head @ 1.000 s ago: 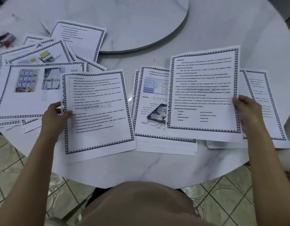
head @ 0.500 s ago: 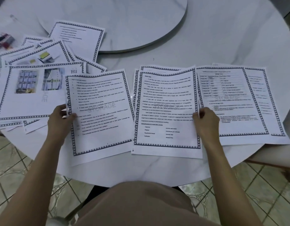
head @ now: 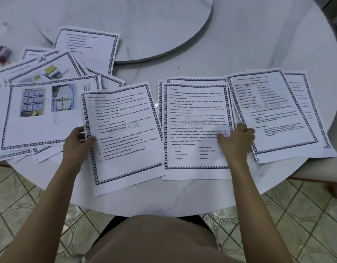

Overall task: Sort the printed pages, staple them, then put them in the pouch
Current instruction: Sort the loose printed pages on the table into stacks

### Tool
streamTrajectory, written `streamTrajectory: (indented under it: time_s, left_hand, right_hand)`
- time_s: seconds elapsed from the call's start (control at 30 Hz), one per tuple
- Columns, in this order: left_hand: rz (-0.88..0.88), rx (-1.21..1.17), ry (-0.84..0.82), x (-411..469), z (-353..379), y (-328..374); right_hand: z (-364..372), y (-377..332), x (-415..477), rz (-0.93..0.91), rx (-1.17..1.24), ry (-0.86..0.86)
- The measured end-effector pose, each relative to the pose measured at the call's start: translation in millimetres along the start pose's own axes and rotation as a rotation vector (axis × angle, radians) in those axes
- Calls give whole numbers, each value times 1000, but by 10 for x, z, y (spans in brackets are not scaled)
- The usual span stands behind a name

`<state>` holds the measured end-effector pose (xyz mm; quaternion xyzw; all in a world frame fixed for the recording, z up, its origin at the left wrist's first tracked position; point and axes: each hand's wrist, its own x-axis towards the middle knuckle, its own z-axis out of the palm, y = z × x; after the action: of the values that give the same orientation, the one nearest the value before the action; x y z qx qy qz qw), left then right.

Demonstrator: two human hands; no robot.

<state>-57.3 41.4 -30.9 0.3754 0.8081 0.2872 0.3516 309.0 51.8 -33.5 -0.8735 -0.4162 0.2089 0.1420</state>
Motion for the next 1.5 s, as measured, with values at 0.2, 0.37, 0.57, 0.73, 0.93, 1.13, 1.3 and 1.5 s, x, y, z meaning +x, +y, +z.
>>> streamTrajectory:
  time_s: [0.2,0.37,0.57,0.73,0.93,1.13,1.3,1.5]
  left_hand:
    - [10,-28,-17,4,-5,-15]
    - [31,-43,-8,-8,-8,-39]
    - [77,-107,23,-55,-30,-75]
    - [138,-148,93,-89,-80,-73]
    - [212,-257,111,-110,-219,-24]
    - [197,-369,195,-64,-418,29]
    - [163,-447,205,6,-480,72]
    - [145,-439,111,36,-294,71]
  right_hand:
    - [-79,27,49,0,-9,64]
    - [-236,85,116,-123,248,32]
    - [-432,89,126,-206,455,-131]
    - [-554,60,129,-208,535,-114]
    - [-619,69,159,-155,701,-122]
    - [-609,-27,107,-119,844,-109]
    - [-595,-222,45,-94,931,-132]
    - [-443,-461,-106,-162,900,-225]
